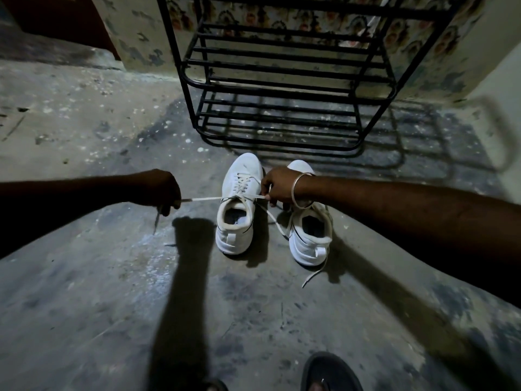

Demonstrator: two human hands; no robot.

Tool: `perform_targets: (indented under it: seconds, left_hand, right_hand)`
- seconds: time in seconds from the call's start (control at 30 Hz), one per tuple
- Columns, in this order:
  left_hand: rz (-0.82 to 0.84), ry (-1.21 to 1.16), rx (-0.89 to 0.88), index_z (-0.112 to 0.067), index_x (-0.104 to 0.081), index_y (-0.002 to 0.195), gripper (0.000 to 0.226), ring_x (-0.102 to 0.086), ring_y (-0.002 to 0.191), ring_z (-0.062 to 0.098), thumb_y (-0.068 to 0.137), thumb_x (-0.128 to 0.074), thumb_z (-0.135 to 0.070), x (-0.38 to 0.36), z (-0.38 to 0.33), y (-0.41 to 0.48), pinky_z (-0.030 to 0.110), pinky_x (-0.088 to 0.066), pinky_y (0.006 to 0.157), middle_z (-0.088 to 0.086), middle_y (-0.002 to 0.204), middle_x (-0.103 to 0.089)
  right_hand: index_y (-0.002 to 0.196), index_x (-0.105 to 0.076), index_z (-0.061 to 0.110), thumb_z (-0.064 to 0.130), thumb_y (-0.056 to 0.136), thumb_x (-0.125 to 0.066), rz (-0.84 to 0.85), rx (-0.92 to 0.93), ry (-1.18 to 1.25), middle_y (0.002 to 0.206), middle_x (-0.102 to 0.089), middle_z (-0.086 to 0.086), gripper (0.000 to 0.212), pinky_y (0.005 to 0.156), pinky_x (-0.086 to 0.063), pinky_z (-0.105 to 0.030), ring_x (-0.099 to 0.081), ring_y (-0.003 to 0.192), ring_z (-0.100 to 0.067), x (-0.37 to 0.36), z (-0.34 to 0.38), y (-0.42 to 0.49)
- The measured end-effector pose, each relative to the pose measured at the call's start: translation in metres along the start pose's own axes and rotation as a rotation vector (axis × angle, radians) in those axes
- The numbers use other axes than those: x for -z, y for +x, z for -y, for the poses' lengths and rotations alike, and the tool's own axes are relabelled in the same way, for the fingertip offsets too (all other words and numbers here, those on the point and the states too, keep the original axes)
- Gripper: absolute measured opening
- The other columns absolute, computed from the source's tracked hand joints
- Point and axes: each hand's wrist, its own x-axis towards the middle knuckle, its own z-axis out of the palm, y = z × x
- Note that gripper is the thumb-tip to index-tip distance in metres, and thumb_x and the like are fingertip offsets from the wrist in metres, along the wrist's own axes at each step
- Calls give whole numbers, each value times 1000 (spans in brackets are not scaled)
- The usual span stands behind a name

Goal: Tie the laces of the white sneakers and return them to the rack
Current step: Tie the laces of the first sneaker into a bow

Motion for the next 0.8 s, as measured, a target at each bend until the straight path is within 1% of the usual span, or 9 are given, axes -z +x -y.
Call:
perform_targets:
  seconds: [0.1,0.17,0.23,0.3,0.4,0.5,0.57,0.7,0.8]
  left_hand:
    - [-49,-9,-101,-18,-63,131,47,-66,110,21,90,-72,-36,-10,-10,0,28,-49,94,7,127,-68]
    - [-58,-109,-137,-20,-60,135,54,-65,113,22,87,-76,-38,-13,-22,2,32,-51,97,4,131,-64]
    - [-85,-202,-166,-19,-63,129,49,-69,103,19,85,-78,-33,-15,-37,6,29,-52,91,1,124,-64]
    - [-92,-258,-199,-15,-69,119,36,-71,84,15,85,-79,-25,-20,-49,9,22,-55,75,-2,116,-67]
    - [-72,-395,-197,-10,-75,96,8,-76,77,20,88,-73,-9,-29,-51,15,25,-61,61,8,100,-78]
    - [-69,-505,-172,-2,-73,88,6,-78,73,21,89,-70,-7,-34,-53,11,27,-60,58,13,88,-79]
    - [-74,-598,-161,2,-69,87,9,-78,71,26,88,-71,-7,-34,-52,8,29,-59,54,16,84,-77]
    - [-106,-667,-137,-2,-64,84,8,-76,69,36,85,-72,-3,-31,-46,1,31,-57,53,18,75,-76]
    - [-122,-581,-166,-8,-70,92,8,-75,66,32,88,-69,-2,-26,-40,-3,28,-58,54,14,74,-77]
  right_hand:
    - [97,-73,16,18,79,-74,15,40,-172,92,-72,-1,18,69,-47,-25,-65,81,-20,-4,3,4]
    - [97,-73,17,25,78,-77,14,60,-182,93,-72,-1,21,71,-43,-23,-64,84,-19,-4,4,5]
    - [91,-74,18,28,79,-77,8,73,-182,93,-75,-3,16,69,-42,-24,-65,83,-19,-5,5,6]
    - [83,-73,20,30,79,-75,-7,82,-193,91,-75,-5,11,69,-44,-25,-64,81,-18,-7,6,8]
    - [81,-71,16,27,82,-71,-8,54,-174,87,-73,-7,11,60,-45,-24,-63,76,-22,-7,9,7]
    - [87,-72,4,15,87,-63,43,-22,73,78,-69,-12,13,34,-38,-14,-56,44,-16,-8,8,3]
    - [83,-67,3,6,88,-57,89,-92,321,74,-68,-15,12,33,-36,-14,-51,33,-11,-8,7,-1]
    - [98,-68,0,16,92,-62,222,-173,616,74,-68,-10,17,38,-36,-17,-48,41,-9,-1,3,-6]
    - [101,-64,4,25,94,-62,310,-190,758,81,-71,-11,22,38,-37,-15,-48,44,-6,6,-4,-1]
